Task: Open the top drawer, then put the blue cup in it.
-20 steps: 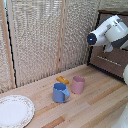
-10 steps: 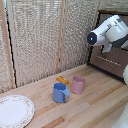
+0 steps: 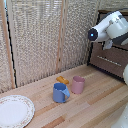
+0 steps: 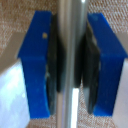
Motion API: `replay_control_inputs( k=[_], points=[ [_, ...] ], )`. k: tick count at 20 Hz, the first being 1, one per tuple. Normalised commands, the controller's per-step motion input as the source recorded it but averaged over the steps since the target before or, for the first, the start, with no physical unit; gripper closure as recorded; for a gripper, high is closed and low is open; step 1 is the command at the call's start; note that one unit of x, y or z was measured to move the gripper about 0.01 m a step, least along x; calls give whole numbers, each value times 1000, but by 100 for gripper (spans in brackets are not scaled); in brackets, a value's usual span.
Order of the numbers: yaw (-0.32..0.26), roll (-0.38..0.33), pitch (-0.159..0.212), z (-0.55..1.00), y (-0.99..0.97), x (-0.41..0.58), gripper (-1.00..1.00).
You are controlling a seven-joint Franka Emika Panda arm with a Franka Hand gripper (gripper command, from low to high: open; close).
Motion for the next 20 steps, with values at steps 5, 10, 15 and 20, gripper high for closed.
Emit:
replay_control_inputs(
  k=[5,10,15,20],
  points=[
    [108,25,12,-123,719,107,100],
    [-11,7,35,-23,935,383,100],
    [-21,29,27,0,906,394,100],
    [-46,27,12,0,885,430,100]
  ],
)
